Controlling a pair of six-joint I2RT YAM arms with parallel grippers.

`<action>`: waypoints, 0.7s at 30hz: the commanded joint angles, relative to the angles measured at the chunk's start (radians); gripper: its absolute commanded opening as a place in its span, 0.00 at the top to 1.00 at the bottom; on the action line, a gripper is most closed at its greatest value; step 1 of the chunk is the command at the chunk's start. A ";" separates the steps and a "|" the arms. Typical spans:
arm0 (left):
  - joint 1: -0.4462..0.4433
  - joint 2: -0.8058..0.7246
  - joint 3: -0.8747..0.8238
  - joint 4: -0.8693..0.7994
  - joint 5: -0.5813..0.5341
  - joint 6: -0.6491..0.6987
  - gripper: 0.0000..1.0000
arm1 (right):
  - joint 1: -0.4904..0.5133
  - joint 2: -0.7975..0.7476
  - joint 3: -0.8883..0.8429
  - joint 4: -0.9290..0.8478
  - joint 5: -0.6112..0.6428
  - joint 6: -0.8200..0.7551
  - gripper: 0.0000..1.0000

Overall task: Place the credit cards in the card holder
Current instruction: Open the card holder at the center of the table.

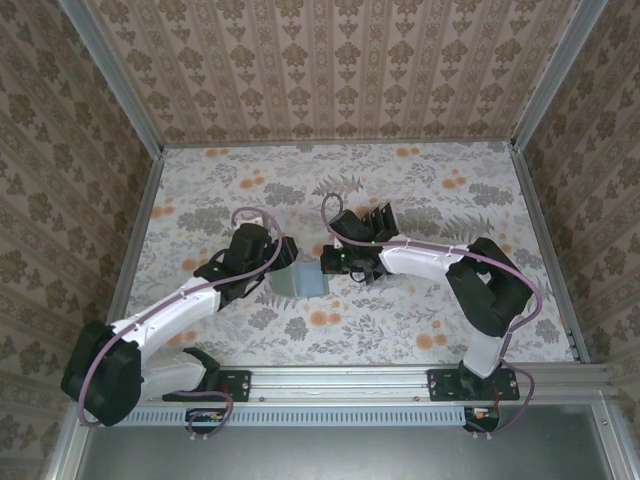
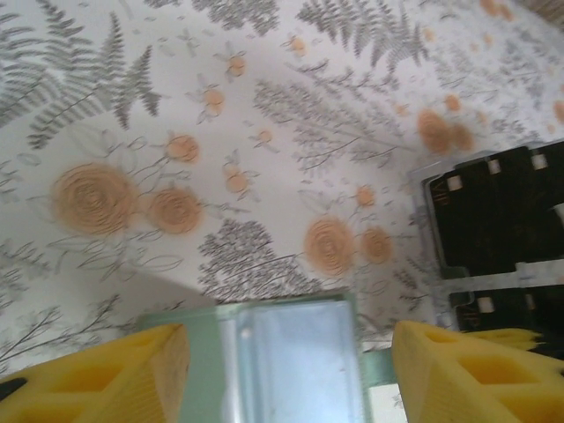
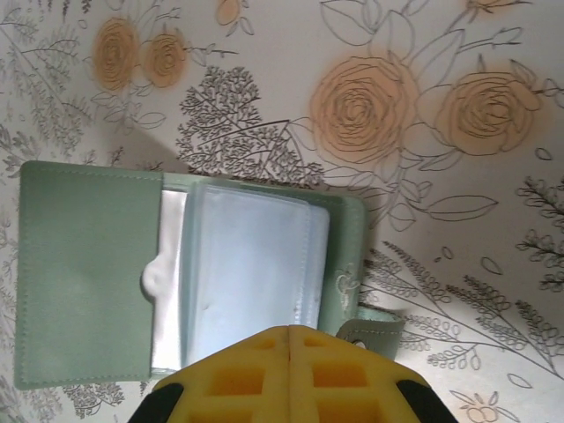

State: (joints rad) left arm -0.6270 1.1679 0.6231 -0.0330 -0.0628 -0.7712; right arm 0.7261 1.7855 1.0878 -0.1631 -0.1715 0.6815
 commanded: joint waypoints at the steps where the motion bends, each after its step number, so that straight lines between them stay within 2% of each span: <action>1: -0.014 0.035 -0.017 0.098 0.042 -0.029 0.36 | -0.004 -0.006 -0.018 0.014 0.015 0.000 0.95; 12: -0.031 0.082 -0.129 0.153 0.000 -0.051 0.40 | -0.034 0.000 -0.041 0.012 0.023 -0.011 0.95; 21: -0.028 0.127 -0.183 0.184 -0.041 -0.014 0.44 | -0.056 0.074 -0.066 0.068 0.013 -0.014 0.95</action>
State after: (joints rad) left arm -0.6533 1.2724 0.4519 0.1158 -0.0765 -0.8070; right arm 0.6769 1.8294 1.0428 -0.1291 -0.1650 0.6804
